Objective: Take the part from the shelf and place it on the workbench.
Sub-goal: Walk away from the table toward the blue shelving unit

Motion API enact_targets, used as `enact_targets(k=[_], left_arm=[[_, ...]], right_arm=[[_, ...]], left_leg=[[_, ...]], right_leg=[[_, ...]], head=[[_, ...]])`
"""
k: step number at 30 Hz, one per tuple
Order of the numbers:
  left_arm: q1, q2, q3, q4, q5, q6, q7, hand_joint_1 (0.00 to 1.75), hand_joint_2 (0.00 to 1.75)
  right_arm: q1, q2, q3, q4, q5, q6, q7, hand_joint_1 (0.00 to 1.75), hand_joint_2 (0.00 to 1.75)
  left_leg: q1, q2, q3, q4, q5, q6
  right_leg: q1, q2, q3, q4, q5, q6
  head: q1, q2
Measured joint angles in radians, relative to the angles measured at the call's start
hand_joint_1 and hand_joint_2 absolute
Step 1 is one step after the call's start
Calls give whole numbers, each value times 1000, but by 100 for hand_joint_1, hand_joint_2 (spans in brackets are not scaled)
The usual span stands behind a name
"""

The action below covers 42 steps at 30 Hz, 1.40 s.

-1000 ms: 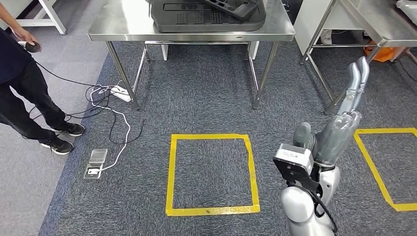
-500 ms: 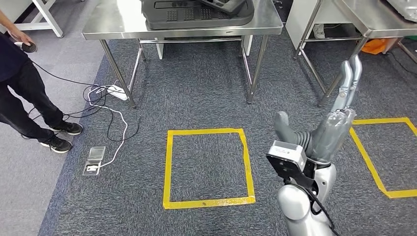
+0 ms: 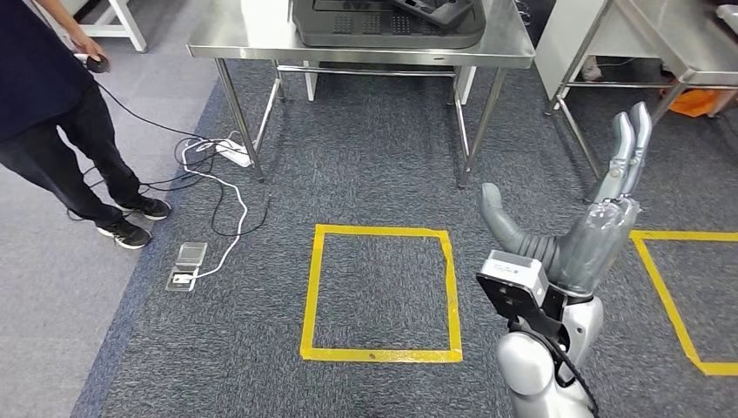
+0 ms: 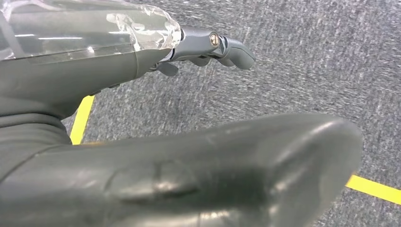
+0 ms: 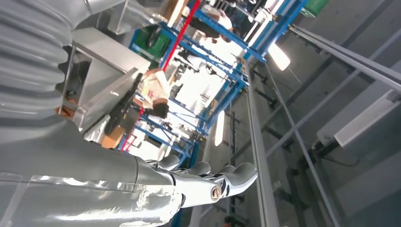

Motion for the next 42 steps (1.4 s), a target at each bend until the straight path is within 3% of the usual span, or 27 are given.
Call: enact_targets(k=[2,5,8,10,11,14,16,18,20,22,24,25,26,27,29,30,32,34,36,38,40,41,42], left_arm=[[-1,0,0,0,0,0,0,0,0],[-1,1,0,0,0,1,-1,0,0],[0,1,0,0,0,1,-1,0,0],[2,1,0,0,0,1,-1,0,0],[3,1,0,0,0,1,-1,0,0],[2,1,0,0,0,1,-1,0,0],[3,1,0,0,0,1,-1,0,0],[3,1,0,0,0,1,-1,0,0],[3,1,0,0,0,1,-1,0,0],[2,0,0,0,0,1,-1,0,0],[2,0,0,0,0,1,-1,0,0],[2,0,0,0,0,1,-1,0,0],[3,0,0,0,0,1,-1,0,0],[2,0,0,0,0,1,-1,0,0],[1,0,0,0,0,1,-1,0,0],[0,-1,0,0,0,1,-1,0,0],[-1,-1,0,0,0,1,-1,0,0],[0,-1,0,0,0,2,-1,0,0],[0,0,0,0,0,4,-1,0,0],[0,0,0,0,0,6,-1,0,0],[2,0,0,0,0,7,-2,0,0],[3,0,0,0,0,8,-2,0,0],[4,0,0,0,0,9,-2,0,0]], right_arm=[[2,-1,0,-2,0,0,0,0,175],[0,-2,0,-3,7,0,6,0,175],[1,-2,0,-4,16,0,14,0,175],[1,-3,0,-4,17,0,16,0,175],[1,-3,0,-4,17,0,16,0,175],[0,-3,0,-4,17,0,16,0,175],[0,-3,0,-4,19,0,18,0,175],[-1,-4,0,-4,24,0,22,0,175],[-3,-6,0,-4,31,0,29,0,175],[-4,-8,0,-5,38,0,35,0,175],[-3,-11,0,-5,41,0,40,0,175],[-3,-12,0,-5,43,0,41,0,175],[-2,-13,0,-5,44,0,42,0,175],[-3,-14,0,-5,45,0,43,0,175],[-3,-16,0,-5,50,0,45,0,175],[-3,-17,0,-6,53,0,47,0,175],[-2,-19,0,-7,59,0,55,0,175],[-2,-22,1,-8,64,0,62,0,175],[-2,-24,2,-8,67,1,66,0,175],[-1,-25,3,-8,66,1,66,0,175],[0,-26,4,-9,66,1,64,0,175],[0,-26,4,-9,66,1,63,0,175],[0,-26,4,-9,66,1,62,0,175]], left_leg=[[1,-13,-12,4,6,-13],[-1,-12,-27,32,-13,-30],[3,15,-99,201,-105,-45],[6,20,-130,281,-127,-50],[6,23,-120,267,-111,-50],[5,59,-25,79,-24,-45],[0,81,1,10,-7,-33],[-4,71,-5,5,-6,-19],[-1,58,-7,-1,1,-4],[1,46,-9,-6,8,7],[-1,30,-13,-5,10,12],[-2,21,-15,-4,11,13],[-3,10,-15,-3,11,13],[-3,0,-15,-1,11,13],[-4,-21,-16,4,11,11],[-5,-31,-20,7,12,8],[-2,-47,-29,9,16,-4],[-1,-56,-34,10,18,-17],[-4,-26,-49,48,-9,-28],[0,11,-95,156,-71,-38],[5,21,-143,264,-112,-45],[7,23,-146,275,-107,-47],[8,27,-130,247,-85,-48]], right_leg=[[3,2,-1,-17,-1,-5],[-5,-28,-1,-26,7,-23],[-6,-60,-3,-30,11,-34],[-5,-81,-4,-28,10,-34],[-5,-90,-4,-28,10,-33],[-3,-113,-1,-23,6,-26],[3,-125,-1,-20,4,-18],[4,-138,-1,-21,5,-7],[-1,-121,-6,-3,-15,4],[-4,-80,-44,88,-75,10],[-3,-59,-106,222,-134,10],[-3,-56,-124,261,-140,9],[-2,-55,-125,263,-127,7],[-2,-51,-106,222,-94,3],[-1,-21,-44,85,-24,-6],[-1,-4,-20,28,-5,-9],[1,12,-6,-12,-3,-11],[0,-5,-5,-21,2,-18],[-6,-28,-1,-31,8,-28],[-6,-53,0,-32,8,-34],[-5,-79,-1,-31,7,-35],[-5,-91,-1,-30,5,-35],[-6,-103,0,-29,4,-33]], head=[[-2,0],[-7,0],[-21,0],[-22,0],[-22,0],[-23,0],[-22,0],[-20,0],[-17,0],[-11,0],[-5,0],[-3,0],[-2,0],[-2,0],[0,0],[1,0],[-1,0],[-2,0],[-9,0],[-18,0],[-21,0],[-21,0],[-21,0]])
